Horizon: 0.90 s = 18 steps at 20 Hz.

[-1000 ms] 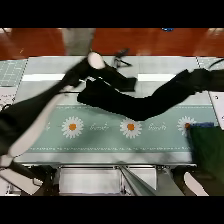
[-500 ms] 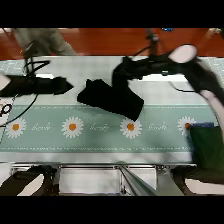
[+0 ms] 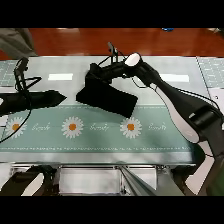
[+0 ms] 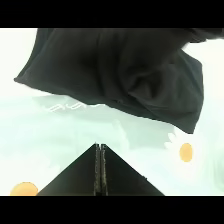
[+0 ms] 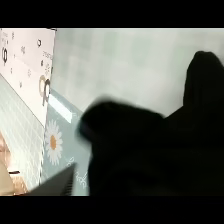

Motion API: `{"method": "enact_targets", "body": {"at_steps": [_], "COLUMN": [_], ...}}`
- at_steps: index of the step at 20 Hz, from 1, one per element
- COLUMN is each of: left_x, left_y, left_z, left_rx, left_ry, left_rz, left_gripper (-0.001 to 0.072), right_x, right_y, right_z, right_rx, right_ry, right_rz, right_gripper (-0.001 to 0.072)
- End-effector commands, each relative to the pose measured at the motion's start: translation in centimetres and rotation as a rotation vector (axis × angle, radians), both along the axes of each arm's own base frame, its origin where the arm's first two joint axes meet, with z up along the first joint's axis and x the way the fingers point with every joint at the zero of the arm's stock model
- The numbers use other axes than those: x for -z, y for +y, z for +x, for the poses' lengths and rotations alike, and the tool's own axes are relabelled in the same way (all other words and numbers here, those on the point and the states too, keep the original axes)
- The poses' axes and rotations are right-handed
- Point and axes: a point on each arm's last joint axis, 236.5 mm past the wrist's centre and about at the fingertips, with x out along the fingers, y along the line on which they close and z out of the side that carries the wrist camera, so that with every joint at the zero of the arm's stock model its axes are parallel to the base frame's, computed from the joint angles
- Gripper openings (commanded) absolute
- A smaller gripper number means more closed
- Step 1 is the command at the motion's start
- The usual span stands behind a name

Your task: Fold the shirts.

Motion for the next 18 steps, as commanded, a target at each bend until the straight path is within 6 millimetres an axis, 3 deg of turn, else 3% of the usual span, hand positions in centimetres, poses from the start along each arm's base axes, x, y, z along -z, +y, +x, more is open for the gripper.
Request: {"method": "enact_targets", "body": {"at_steps": [1, 3, 6, 7, 9, 11, 12, 13, 15, 16, 18], "left_x": [0.9, 0.0, -5.2, -7.3, -10.6, -11.8, -11.5, -10.9, -8.3, -6.6, -3.7], "left_y": [0.3, 1.9, 6.5, 8.3, 10.9, 12.0, 11.7, 10.7, 8.8, 7.5, 4.8], "left_z": [0.2, 1.7, 3.6, 4.1, 4.3, 3.7, 3.4, 3.0, 2.4, 1.9, 1.0], "left_rx": [-0.014, -0.041, -0.157, -0.195, -0.259, -0.291, -0.284, -0.262, -0.212, -0.180, -0.126], "left_ry": [0.013, -0.052, -0.133, -0.168, -0.230, -0.259, -0.252, -0.233, -0.175, -0.136, -0.075], "left_rz": [0.003, 0.031, 0.027, 0.032, 0.048, 0.060, 0.057, 0.038, 0.019, 0.003, -0.036], "left_gripper": [0.0018, 0.0019, 0.0019, 0.0019, 0.0019, 0.0019, 0.0019, 0.0019, 0.0019, 0.0019, 0.0019], "right_x": [0.6, -0.9, -5.4, -6.5, -7.7, -8.3, -8.2, -7.5, -4.0, -1.5, 3.6], "right_y": [0.4, -2.4, -11.6, -15.7, -25.9, -35.9, -39.3, -41.6, -42.9, -42.4, -39.6], "right_z": [-0.3, -0.4, -2.0, -2.7, -4.1, -5.9, -7.0, -8.4, -10.4, -11.3, -12.6], "right_rx": [-0.041, -0.077, -0.202, -0.215, -0.156, 0.038, 0.145, 0.250, 0.434, 0.502, 0.567], "right_ry": [0.001, 0.017, -0.003, -0.019, -0.052, -0.040, -0.031, -0.023, -0.006, 0.015, 0.098], "right_rz": [-0.004, -0.014, -0.088, -0.173, -0.489, -0.798, -0.878, -0.907, -0.845, -0.785, -0.615], "right_gripper": [0.0410, 0.0408, 0.0408, 0.0408, 0.0408, 0.0408, 0.0408, 0.0408, 0.0409, 0.0419, 0.0420]}}
